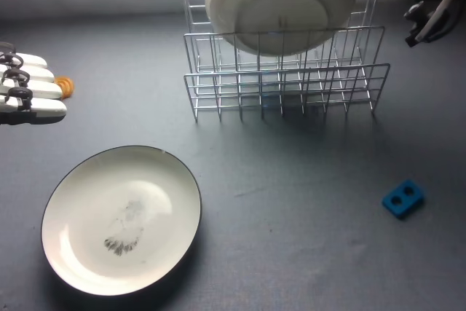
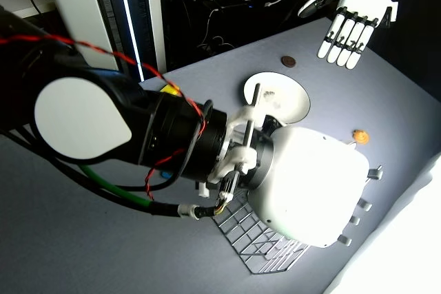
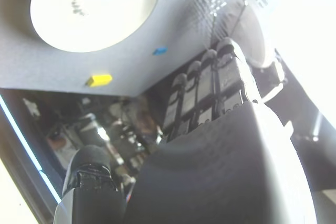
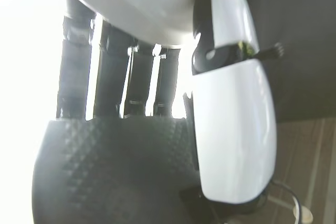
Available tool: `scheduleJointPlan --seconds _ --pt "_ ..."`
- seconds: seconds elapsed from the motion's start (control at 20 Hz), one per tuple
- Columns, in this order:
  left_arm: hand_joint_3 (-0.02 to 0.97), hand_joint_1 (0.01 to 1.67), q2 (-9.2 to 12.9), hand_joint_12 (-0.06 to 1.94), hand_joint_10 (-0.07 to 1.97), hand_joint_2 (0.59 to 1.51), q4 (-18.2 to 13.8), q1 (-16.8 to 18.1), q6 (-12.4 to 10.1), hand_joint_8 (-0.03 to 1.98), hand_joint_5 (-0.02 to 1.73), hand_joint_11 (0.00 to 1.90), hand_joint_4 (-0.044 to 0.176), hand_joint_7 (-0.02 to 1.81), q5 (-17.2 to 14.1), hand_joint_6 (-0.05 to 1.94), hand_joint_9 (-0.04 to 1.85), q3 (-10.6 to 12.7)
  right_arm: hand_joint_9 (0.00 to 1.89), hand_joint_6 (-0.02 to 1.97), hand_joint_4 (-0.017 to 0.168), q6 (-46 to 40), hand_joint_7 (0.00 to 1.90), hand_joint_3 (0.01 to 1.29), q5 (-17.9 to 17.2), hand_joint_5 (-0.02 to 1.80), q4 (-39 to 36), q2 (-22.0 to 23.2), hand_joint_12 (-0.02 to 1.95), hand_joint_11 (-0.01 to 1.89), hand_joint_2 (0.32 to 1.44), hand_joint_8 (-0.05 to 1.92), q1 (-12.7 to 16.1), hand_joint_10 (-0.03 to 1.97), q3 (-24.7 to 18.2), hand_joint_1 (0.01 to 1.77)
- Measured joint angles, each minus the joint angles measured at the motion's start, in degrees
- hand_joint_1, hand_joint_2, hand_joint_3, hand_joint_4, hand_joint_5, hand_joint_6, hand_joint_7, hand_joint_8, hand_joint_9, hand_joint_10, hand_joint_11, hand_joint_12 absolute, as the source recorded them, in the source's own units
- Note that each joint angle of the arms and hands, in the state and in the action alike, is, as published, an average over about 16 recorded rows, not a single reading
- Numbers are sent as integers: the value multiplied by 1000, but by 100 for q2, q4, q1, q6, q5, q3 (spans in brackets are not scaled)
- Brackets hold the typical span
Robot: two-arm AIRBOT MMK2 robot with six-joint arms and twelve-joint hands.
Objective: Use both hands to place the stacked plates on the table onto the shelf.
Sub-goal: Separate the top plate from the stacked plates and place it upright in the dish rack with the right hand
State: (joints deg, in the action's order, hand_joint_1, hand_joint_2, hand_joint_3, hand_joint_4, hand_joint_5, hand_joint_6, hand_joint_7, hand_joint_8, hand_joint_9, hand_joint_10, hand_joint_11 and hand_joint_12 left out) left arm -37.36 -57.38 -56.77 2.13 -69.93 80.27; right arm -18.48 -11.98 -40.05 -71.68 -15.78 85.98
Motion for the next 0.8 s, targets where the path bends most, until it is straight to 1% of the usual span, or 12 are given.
scheduleJointPlan --seconds 0.3,0.45,0.5,0.8 --pt "21 13 0 1 -18 1088 -3 -1 1 2 20 17 -2 21 -12 11 17 -23 1358 868 4 23 1108 14 -81 964 22 -116 1056 921 1011 822 -206 -1 178 1226" --pt "21 13 -10 1 -18 1088 -1 -9 8 2 20 16 -2 21 -94 11 17 -27 1329 927 1 31 1084 14 -107 931 32 -159 1083 901 1031 867 -282 -1 234 1225" --pt "21 13 -18 1 -18 1088 -2 -12 12 2 20 16 -2 21 -140 11 17 -26 1313 918 0 33 1074 14 -115 920 37 -171 1095 888 1034 856 -302 -1 250 1223" --pt "21 14 -108 1 -18 1090 -19 -32 74 2 20 16 -2 21 -524 11 16 33 1153 649 -4 40 994 14 -176 851 66 -207 1164 730 1041 581 -368 9 293 1177"
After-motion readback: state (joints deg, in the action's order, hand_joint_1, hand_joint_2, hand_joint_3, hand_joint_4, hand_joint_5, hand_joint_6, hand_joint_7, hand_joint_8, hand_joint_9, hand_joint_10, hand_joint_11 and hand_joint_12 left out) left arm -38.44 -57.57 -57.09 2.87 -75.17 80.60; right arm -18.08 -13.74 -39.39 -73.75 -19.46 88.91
